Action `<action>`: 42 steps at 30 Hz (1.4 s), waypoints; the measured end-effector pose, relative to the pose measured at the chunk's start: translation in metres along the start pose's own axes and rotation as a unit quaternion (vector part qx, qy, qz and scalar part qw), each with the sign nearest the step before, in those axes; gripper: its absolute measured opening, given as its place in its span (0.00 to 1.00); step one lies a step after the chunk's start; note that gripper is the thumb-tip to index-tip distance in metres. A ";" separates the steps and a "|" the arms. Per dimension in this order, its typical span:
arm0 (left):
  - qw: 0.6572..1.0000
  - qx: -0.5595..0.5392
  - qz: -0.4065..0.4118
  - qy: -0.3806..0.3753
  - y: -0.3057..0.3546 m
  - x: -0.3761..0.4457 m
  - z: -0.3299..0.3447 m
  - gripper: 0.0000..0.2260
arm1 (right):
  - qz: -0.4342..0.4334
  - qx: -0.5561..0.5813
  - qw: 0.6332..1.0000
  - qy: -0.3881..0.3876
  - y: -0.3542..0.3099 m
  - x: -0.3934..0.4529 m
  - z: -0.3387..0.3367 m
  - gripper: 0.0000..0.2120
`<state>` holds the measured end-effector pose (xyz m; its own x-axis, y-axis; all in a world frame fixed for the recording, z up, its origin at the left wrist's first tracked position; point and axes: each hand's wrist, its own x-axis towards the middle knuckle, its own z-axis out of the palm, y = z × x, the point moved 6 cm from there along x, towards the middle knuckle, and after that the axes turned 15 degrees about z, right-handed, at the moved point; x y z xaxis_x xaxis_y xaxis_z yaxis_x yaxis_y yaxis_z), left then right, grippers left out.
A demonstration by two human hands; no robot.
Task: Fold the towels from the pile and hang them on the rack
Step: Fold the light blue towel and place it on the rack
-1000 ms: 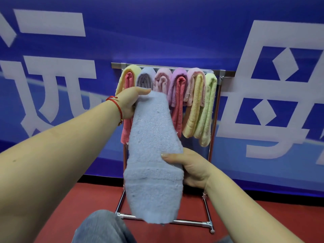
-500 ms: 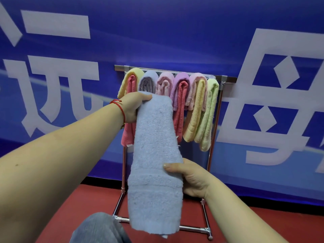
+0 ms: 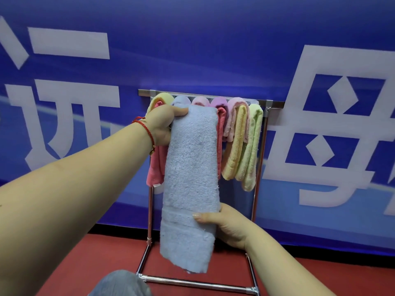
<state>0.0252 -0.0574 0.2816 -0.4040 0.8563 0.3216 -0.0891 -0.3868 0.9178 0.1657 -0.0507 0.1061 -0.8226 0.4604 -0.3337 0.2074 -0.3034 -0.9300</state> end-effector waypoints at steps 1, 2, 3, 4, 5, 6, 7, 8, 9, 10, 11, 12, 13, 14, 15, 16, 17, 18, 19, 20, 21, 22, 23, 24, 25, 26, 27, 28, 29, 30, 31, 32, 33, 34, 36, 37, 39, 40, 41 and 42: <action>1.000 -0.002 0.003 -0.002 0.001 0.000 0.001 0.05 | 0.000 0.001 1.000 0.003 0.000 0.000 -0.001 0.26; 1.000 -0.005 0.006 -0.004 0.003 0.000 0.003 0.05 | -0.001 0.004 1.000 0.005 -0.001 0.000 -0.001 0.24; 1.000 -0.009 0.010 -0.006 0.005 0.000 0.004 0.06 | -0.002 0.007 1.000 0.007 -0.002 -0.001 -0.002 0.22; 1.000 -0.014 0.015 -0.008 0.007 0.000 0.006 0.06 | -0.005 0.010 1.000 0.010 -0.003 -0.001 -0.002 0.20; 1.000 -0.018 0.021 -0.011 0.008 0.002 0.006 0.07 | -0.007 0.012 1.000 0.012 -0.004 -0.001 -0.002 0.18; 0.999 -0.022 0.028 -0.015 0.011 0.003 0.007 0.08 | -0.011 0.013 1.000 0.013 -0.005 -0.002 -0.002 0.17; 0.999 -0.021 0.036 -0.017 0.012 0.004 0.007 0.09 | -0.015 0.011 1.000 0.014 -0.005 -0.003 -0.001 0.17; 0.999 -0.019 0.041 -0.018 0.014 0.005 0.007 0.09 | -0.019 0.008 1.000 0.013 -0.006 -0.003 0.000 0.17; 0.999 -0.017 0.043 -0.017 0.015 0.006 0.007 0.10 | -0.024 0.003 1.000 0.009 -0.007 -0.004 0.001 0.17; 0.999 -0.017 0.041 -0.016 0.016 0.006 0.007 0.10 | -0.027 -0.003 1.000 0.004 -0.009 -0.006 0.003 0.18; 0.999 -0.011 0.042 -0.015 0.017 0.006 0.005 0.10 | -0.027 -0.011 1.000 -0.002 -0.011 -0.009 0.005 0.18; 0.999 -0.007 0.044 -0.013 0.017 0.007 0.003 0.10 | -0.026 -0.019 0.999 -0.011 -0.013 -0.011 0.006 0.18; 0.999 0.001 0.046 -0.008 0.017 0.008 -0.001 0.09 | -0.025 -0.025 0.999 -0.024 -0.016 -0.015 0.008 0.18; 0.999 0.005 0.045 0.002 0.015 0.009 -0.006 0.07 | -0.026 -0.029 0.998 -0.040 -0.019 -0.019 0.010 0.20; 0.999 0.010 0.036 0.017 0.012 0.009 -0.014 0.06 | -0.029 -0.030 0.998 -0.055 -0.023 -0.023 0.011 0.22; 0.999 0.018 0.021 0.028 0.008 0.008 -0.020 0.06 | -0.034 -0.029 0.997 -0.066 -0.027 -0.027 0.011 0.23; 0.999 0.029 0.005 0.038 0.002 0.006 -0.027 0.07 | -0.039 -0.025 0.996 -0.072 -0.031 -0.030 0.012 0.24; 0.998 0.034 -0.011 0.044 -0.005 0.003 -0.032 0.09 | -0.046 -0.019 0.996 -0.075 -0.036 -0.034 0.012 0.24; 0.997 0.040 -0.027 0.053 -0.013 0.001 -0.037 0.10 | -0.051 -0.011 0.996 -0.075 -0.040 -0.038 0.012 0.23; 0.997 0.042 -0.044 0.058 -0.022 -0.002 -0.042 0.12 | -0.055 0.000 0.996 -0.075 -0.043 -0.040 0.012 0.21; 0.996 0.041 -0.061 0.053 -0.032 -0.005 -0.044 0.13 | -0.059 0.011 0.995 -0.075 -0.046 -0.042 0.011 0.19; 0.996 0.031 -0.076 0.046 -0.044 -0.007 -0.046 0.15 | -0.064 0.021 0.995 -0.075 -0.050 -0.043 0.012 0.18; 0.994 0.029 -0.093 0.047 -0.055 -0.009 -0.048 0.16 | -0.068 0.029 0.995 -0.073 -0.052 -0.043 0.012 0.18; 0.993 0.040 -0.106 0.043 -0.067 -0.012 -0.048 0.17 | -0.073 0.037 0.994 -0.070 -0.054 -0.042 0.012 0.17; 0.991 0.055 -0.112 0.042 -0.078 -0.017 -0.048 0.17 | -0.077 0.049 0.994 -0.063 -0.056 -0.041 0.011 0.16; 0.993 0.053 -0.105 0.020 -0.086 -0.027 -0.041 0.17 | -0.083 0.062 0.993 -0.055 -0.058 -0.040 0.010 0.15; 0.994 0.035 -0.108 -0.005 -0.094 -0.035 -0.033 0.17 | -0.090 0.077 0.992 -0.047 -0.061 -0.038 0.007 0.15; 0.994 0.026 -0.100 -0.047 -0.097 -0.042 -0.020 0.16 | -0.098 0.093 0.990 -0.035 -0.064 -0.037 0.004 0.16; 0.995 0.031 -0.086 -0.043 -0.097 -0.051 -0.007 0.16 | -0.106 0.106 0.989 -0.019 -0.068 -0.036 0.000 0.17; 0.997 0.018 -0.072 -0.023 -0.081 -0.077 0.006 0.15 | -0.115 0.115 0.987 0.002 -0.070 -0.036 -0.005 0.18; 0.994 0.009 -0.102 -0.026 -0.077 -0.088 0.014 0.15 | -0.125 0.120 0.985 0.023 -0.073 -0.036 -0.011 0.19; 0.990 -0.014 -0.138 -0.020 -0.087 -0.090 0.014 0.14 | -0.136 0.122 0.982 0.042 -0.075 -0.035 -0.016 0.20; 0.986 -0.011 -0.163 -0.015 -0.107 -0.079 0.012 0.13 | -0.146 0.124 0.980 0.063 -0.077 -0.035 -0.022 0.22; 0.976 -0.076 -0.193 -0.069 -0.116 -0.077 0.023 0.08 | -0.158 0.125 0.976 0.082 -0.078 -0.035 -0.027 0.23; 0.967 -0.159 -0.167 -0.105 -0.120 -0.080 0.035 0.20 | -0.191 0.131 0.965 0.126 -0.079 -0.034 -0.038 0.21; 0.953 -0.226 -0.191 -0.065 -0.133 -0.078 0.034 0.29 | -0.207 0.134 0.957 0.154 -0.079 -0.034 -0.043 0.19; 0.942 -0.287 -0.169 -0.035 -0.141 -0.075 0.042 0.36 | -0.233 0.133 0.938 0.219 -0.078 -0.034 -0.054 0.19; 0.939 -0.306 -0.151 -0.033 -0.139 -0.077 0.046 0.37 | -0.246 0.126 0.928 0.249 -0.078 -0.034 -0.058 0.22; 0.933 -0.331 -0.137 -0.032 -0.140 -0.075 0.050 0.37 | -0.259 0.113 0.918 0.278 -0.078 -0.036 -0.060 0.26; 0.925 -0.358 -0.126 -0.024 -0.139 -0.075 0.052 0.37 | -0.272 0.095 0.908 0.305 -0.079 -0.037 -0.062 0.29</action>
<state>0.1156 -0.0501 0.1420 -0.2487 0.9578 0.1441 -0.7619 -0.2853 0.5814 0.2128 0.0078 0.1826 -0.3176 0.9440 0.0890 -0.2835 -0.0050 -0.9590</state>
